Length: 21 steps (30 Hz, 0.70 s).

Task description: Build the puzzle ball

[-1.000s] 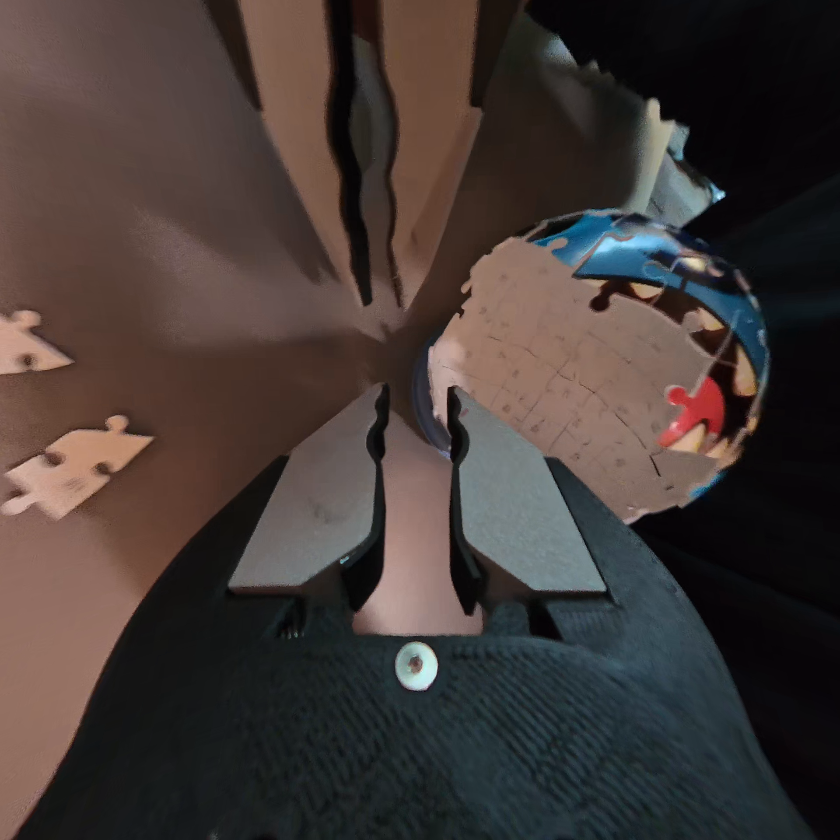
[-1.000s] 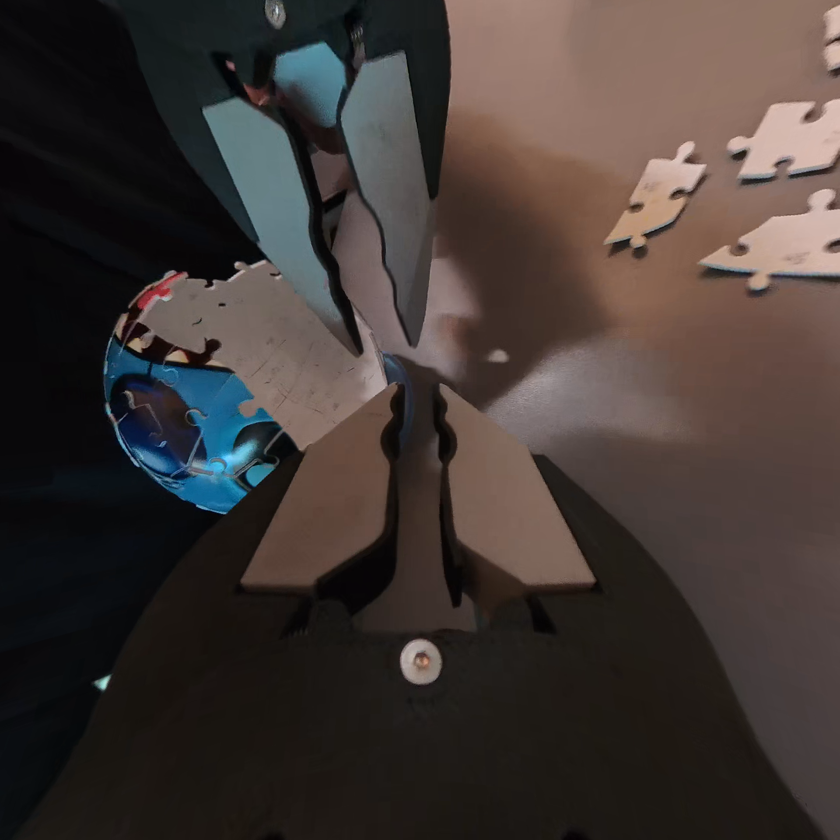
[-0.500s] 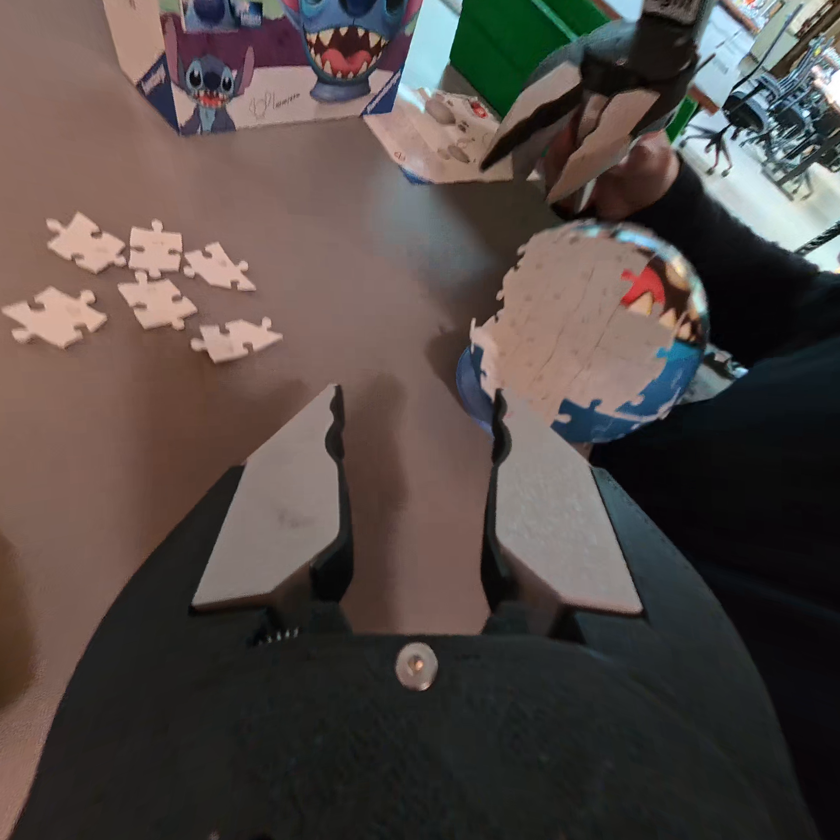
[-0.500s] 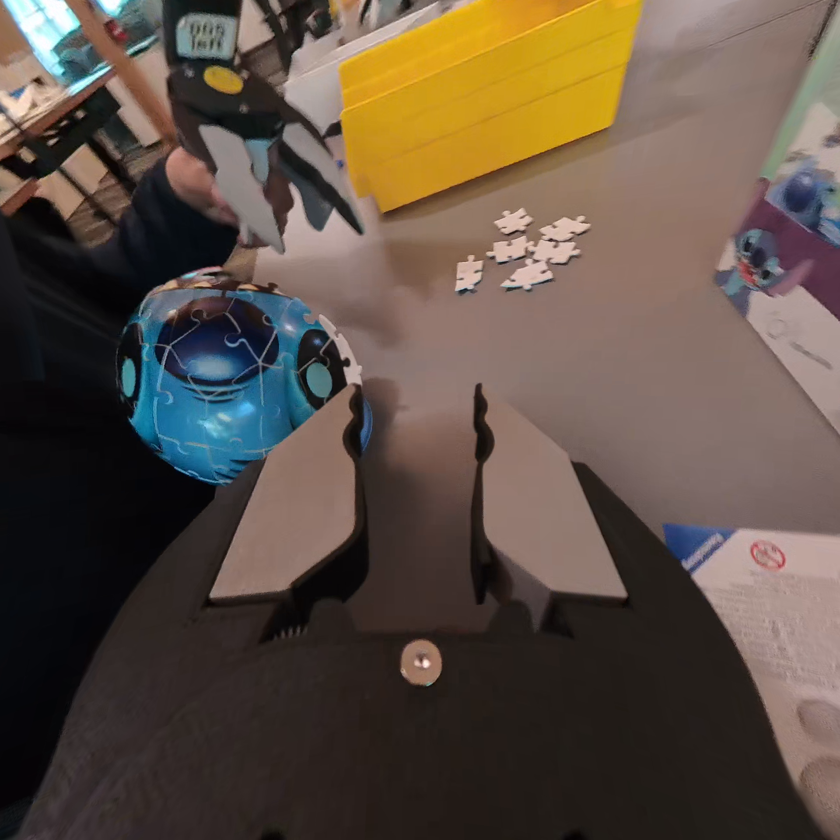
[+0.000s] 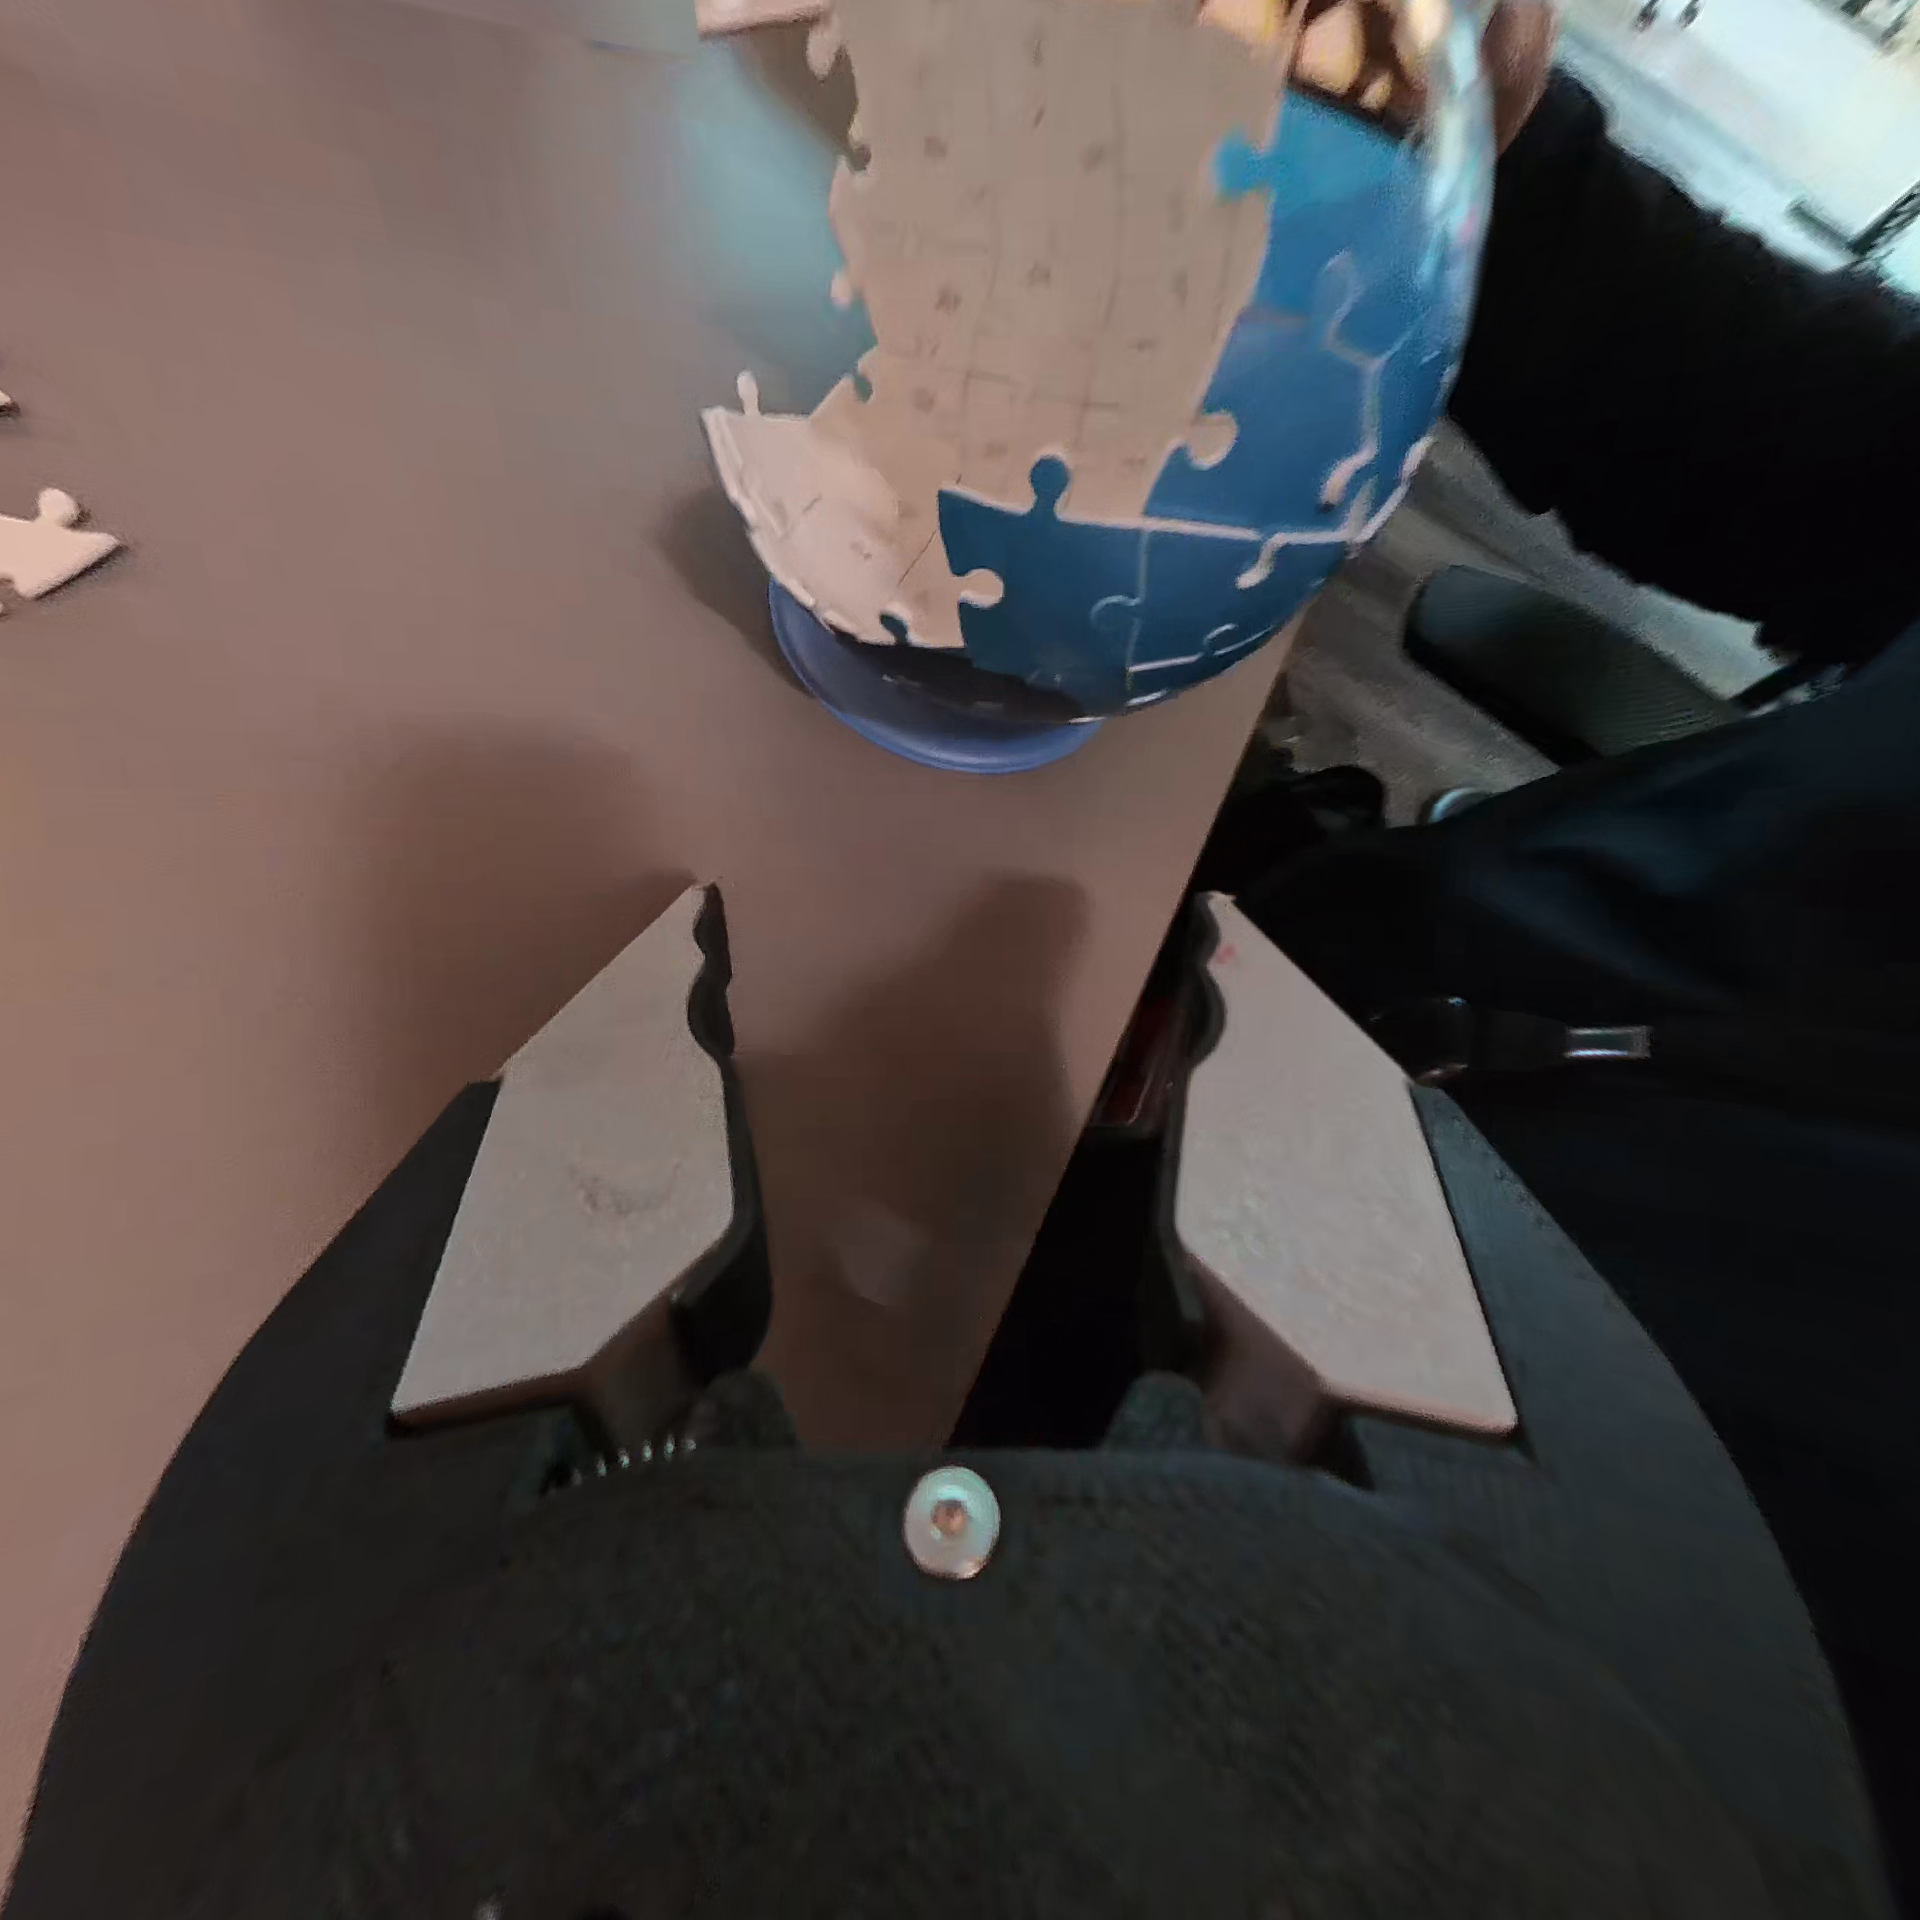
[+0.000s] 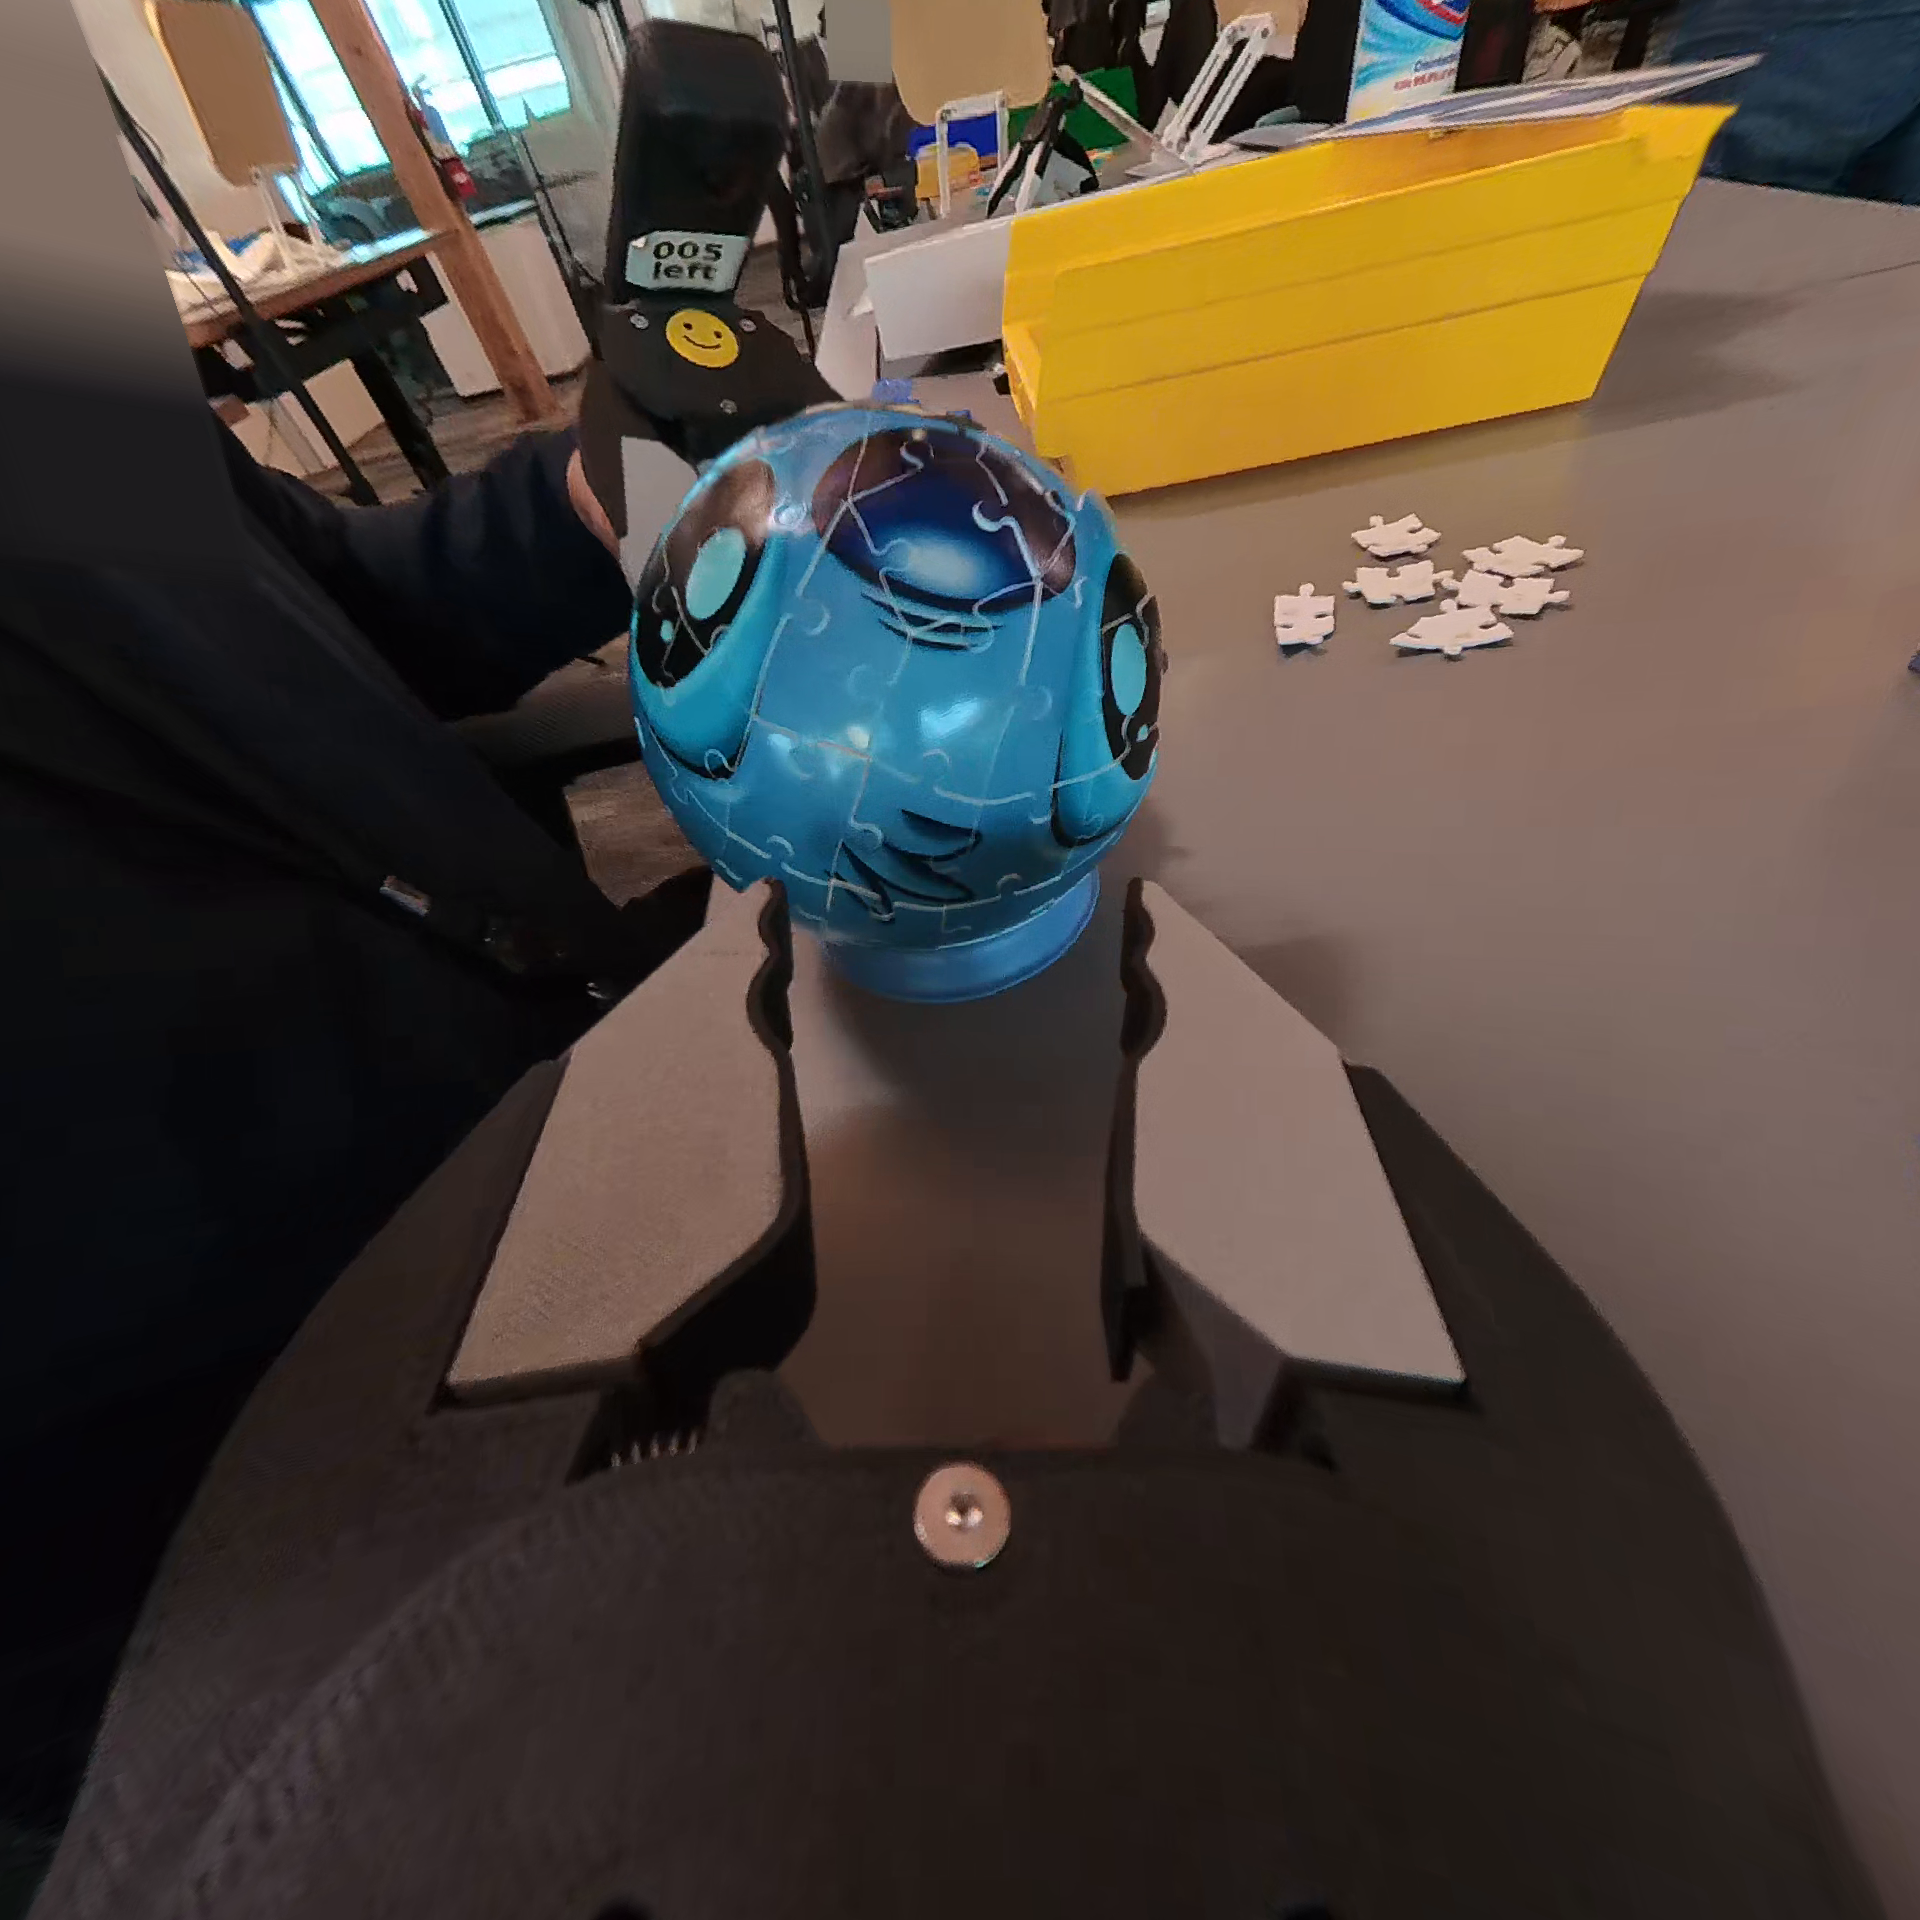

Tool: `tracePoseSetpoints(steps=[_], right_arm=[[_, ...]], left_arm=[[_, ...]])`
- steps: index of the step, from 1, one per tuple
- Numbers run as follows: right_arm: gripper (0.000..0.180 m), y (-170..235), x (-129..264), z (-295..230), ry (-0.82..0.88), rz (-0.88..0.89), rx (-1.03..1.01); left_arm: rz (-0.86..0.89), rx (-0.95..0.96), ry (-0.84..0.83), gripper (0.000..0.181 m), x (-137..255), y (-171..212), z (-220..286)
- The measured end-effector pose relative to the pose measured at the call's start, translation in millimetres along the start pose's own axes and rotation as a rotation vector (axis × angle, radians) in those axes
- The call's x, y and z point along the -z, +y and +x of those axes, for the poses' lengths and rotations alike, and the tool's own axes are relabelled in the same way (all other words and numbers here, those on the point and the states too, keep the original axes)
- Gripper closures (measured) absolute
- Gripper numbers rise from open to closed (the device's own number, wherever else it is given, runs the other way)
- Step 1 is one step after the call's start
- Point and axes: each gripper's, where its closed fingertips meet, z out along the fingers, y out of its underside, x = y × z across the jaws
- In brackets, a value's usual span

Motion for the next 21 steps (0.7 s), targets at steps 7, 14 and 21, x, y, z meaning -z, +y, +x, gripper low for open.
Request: tracePoseSetpoints(steps=[7, 14, 21], right_arm=[[0.116, 2, -10, -3, 0.001, -0.039, 0.058], [0.118, 5, -15, -14, -0.039, -0.062, 0.081], [0.118, -5, 8, 3, 0.037, 0.015, 0.068]], left_arm=[[-0.046, 0.049, -0.084, 0.095, -27, -7, -5], [-0.065, 0.071, -0.11, 0.099, -31, -12, -16], [-0.099, 0.041, -0.112, 0.101, 4, -8, -40]])
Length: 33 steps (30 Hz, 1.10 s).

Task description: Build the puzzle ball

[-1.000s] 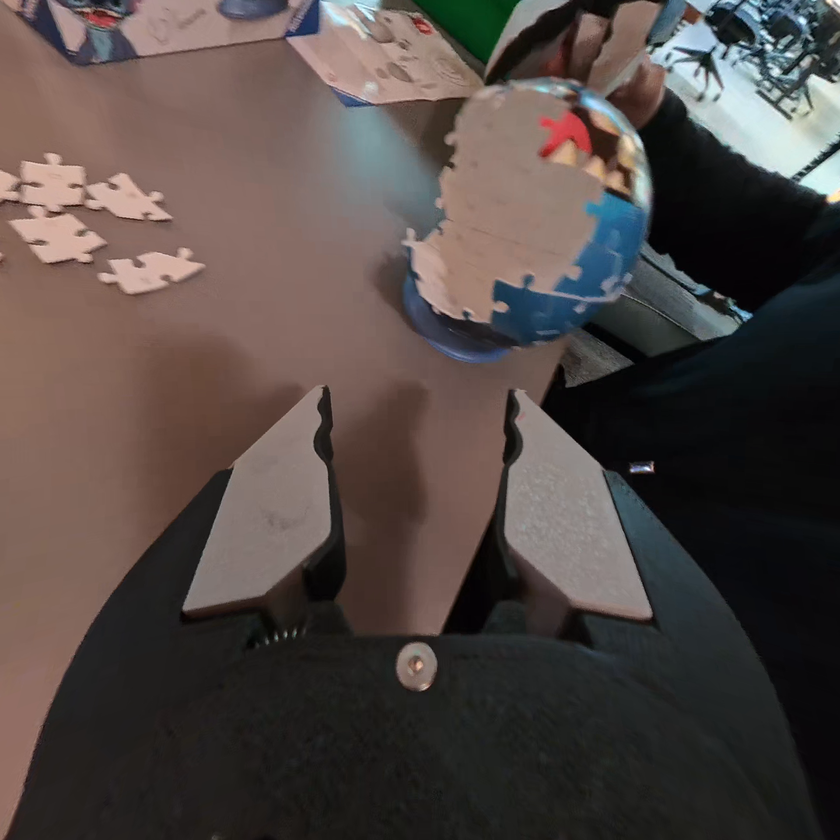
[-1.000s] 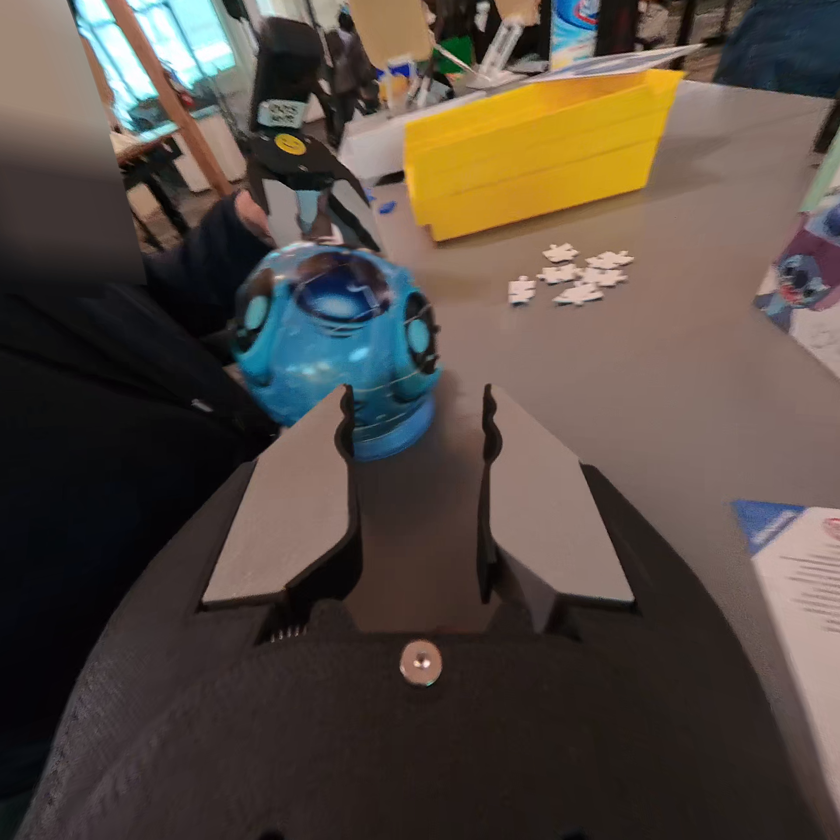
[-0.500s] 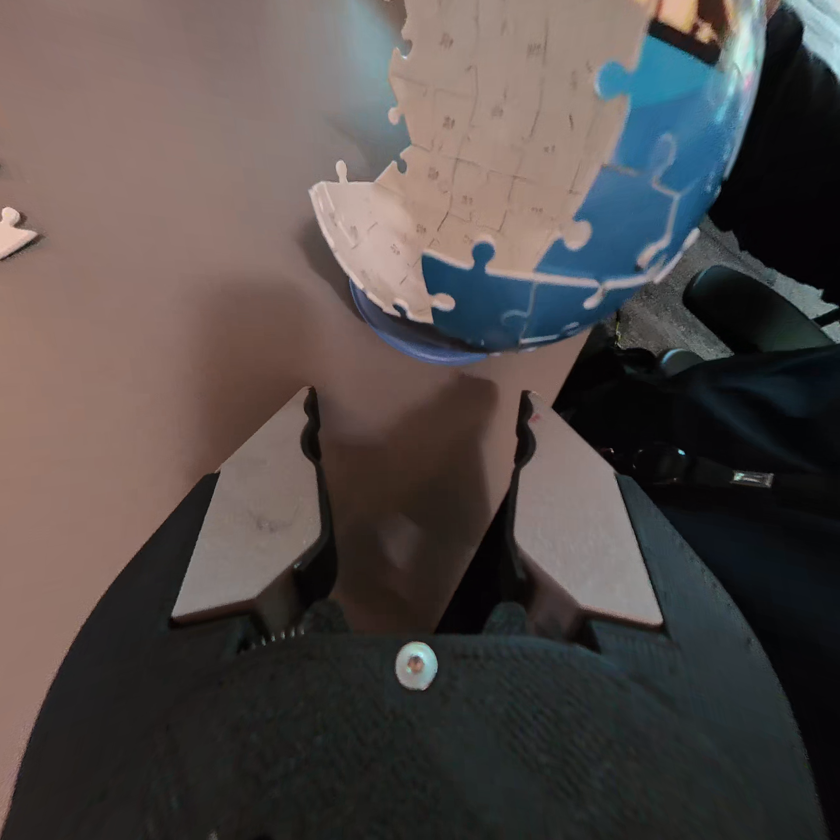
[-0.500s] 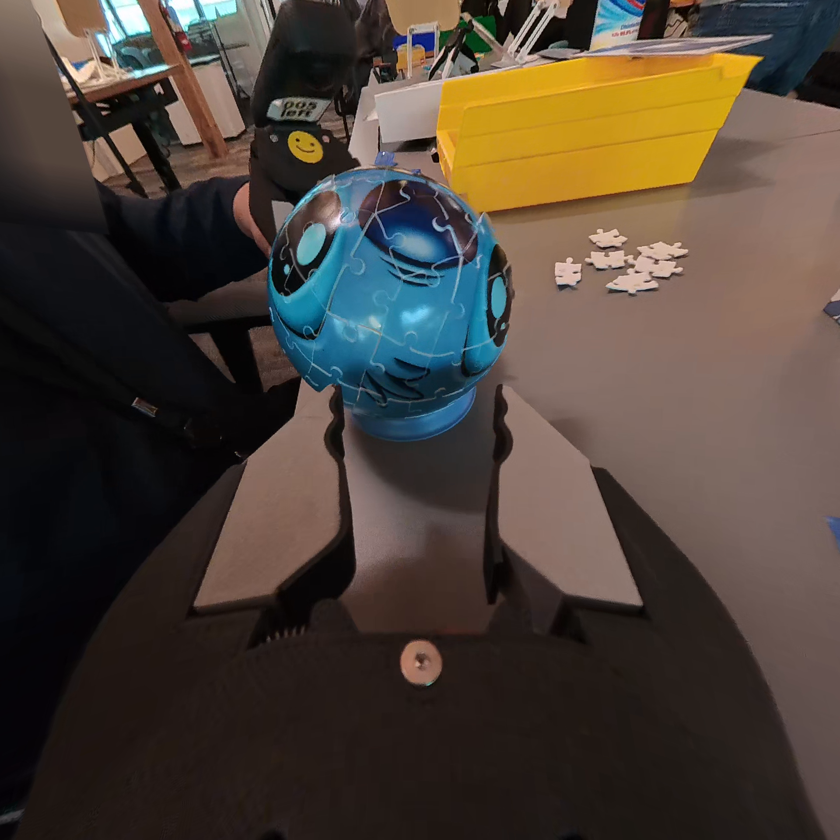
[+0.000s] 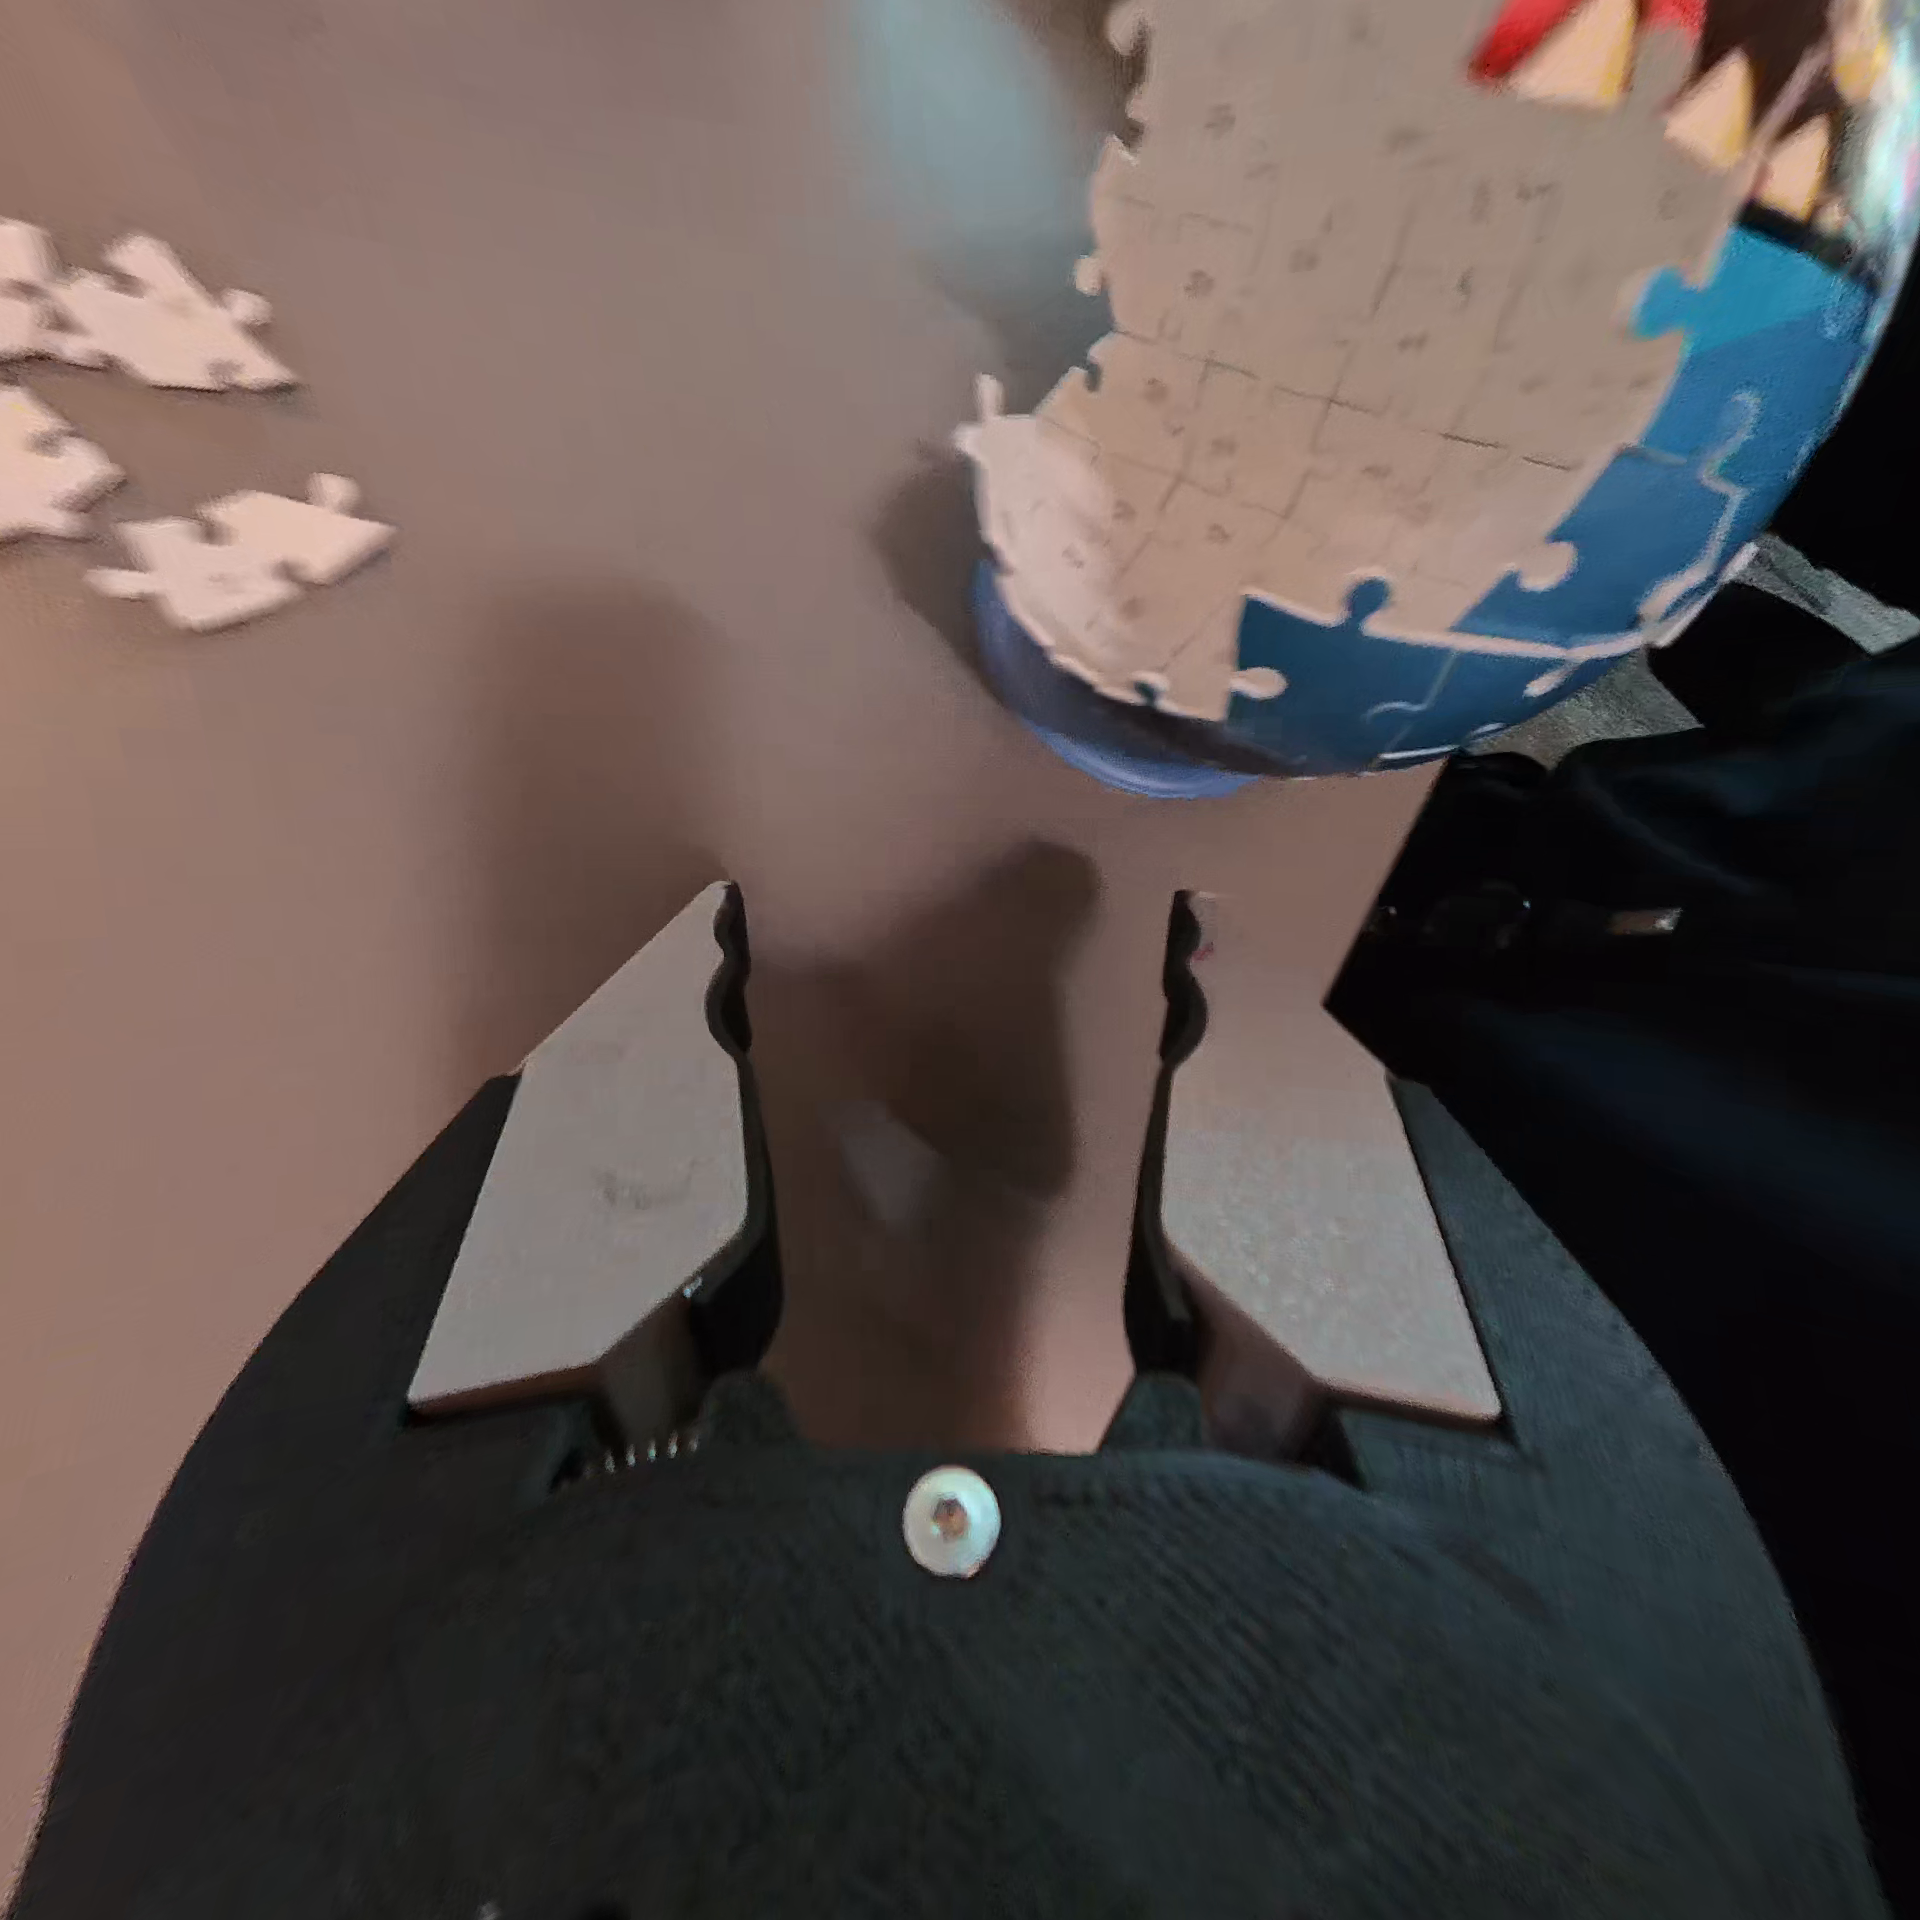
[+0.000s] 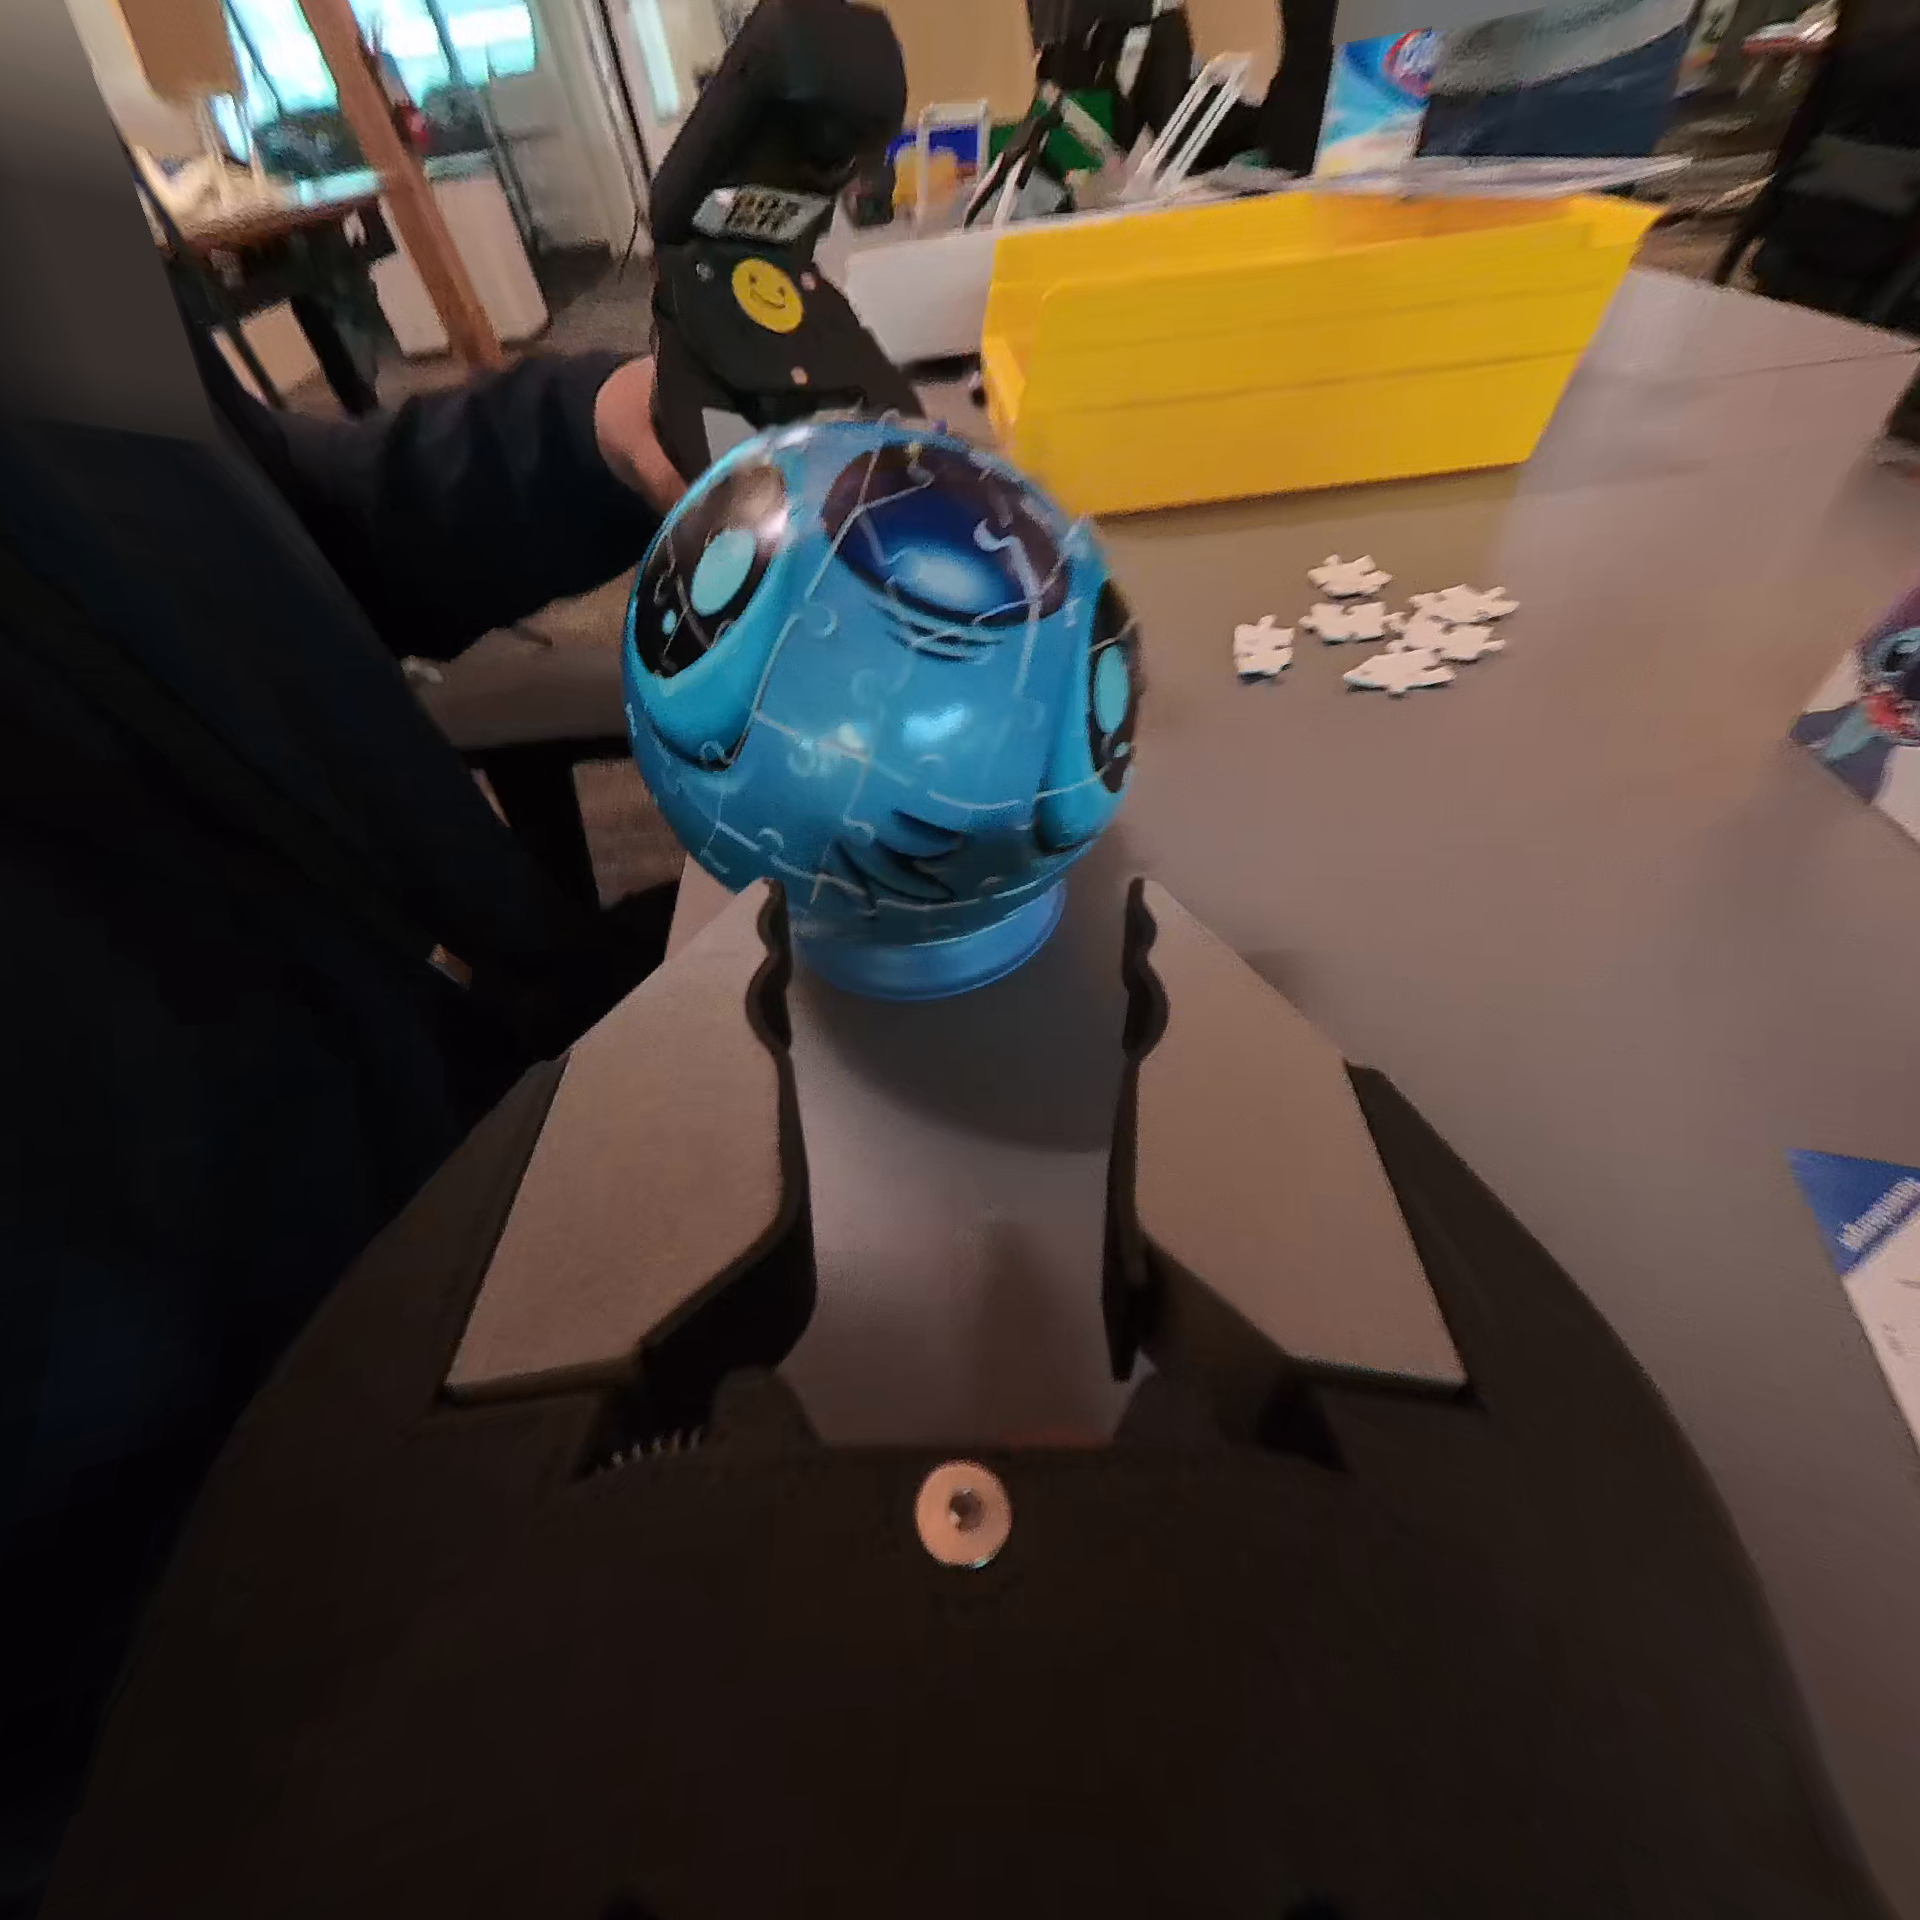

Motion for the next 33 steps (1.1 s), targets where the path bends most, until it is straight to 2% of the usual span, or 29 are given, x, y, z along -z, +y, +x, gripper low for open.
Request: tracePoseSetpoints(steps=[3, 6, 9, 11, 12, 16, 19, 20, 25, 29, 33], right_arm=[[0.12, -14, 14, 14, 0.005, 0.081, -0.063], [0.123, -19, 16, 30, 0.008, 0.059, -0.068], [0.122, -26, 10, 40, -0.033, 0.022, -0.062], [0.121, -27, 6, 44, -0.066, 0.003, -0.069], [0.122, -26, 4, 46, -0.077, -0.005, -0.071], [0.122, -25, 3, 49, -0.111, 0.01, -0.085], [0.122, -29, 8, 47, -0.137, 0.032, -0.101], [0.122, -32, 10, 47, -0.142, 0.048, -0.097], [0.124, -42, 20, 46, -0.159, 0.107, -0.119], [0.126, -39, 17, 56, -0.121, 0.092, -0.161], [0.128, -34, 7, 75, -0.049, 0.027, -0.232]], left_arm=[[0.08, -0.026, -0.056, 0.11, 20, -26, -36], [0.079, -0.14, -0.067, 0.114, 16, -59, -63], [-0.061, -0.3, -0.1, 0.114, -8, -75, -96], [-0.162, -0.351, -0.068, 0.124, -23, -78, -110], [-0.223, -0.381, -0.069, 0.132, -29, -75, -118], [-0.443, -0.463, -0.058, 0.137, -41, -50, -133], [-0.461, -0.473, -0.036, 0.138, -42, -49, -134], [-0.466, -0.451, 0.009, 0.147, -42, -47, -130], [-0.419, -0.443, 0.03, 0.161, -43, -49, -133], [-0.388, -0.491, -0.087, 0.163, -47, -57, -137], [-0.314, -0.657, -0.273, 0.163, -50, -75, -138]])
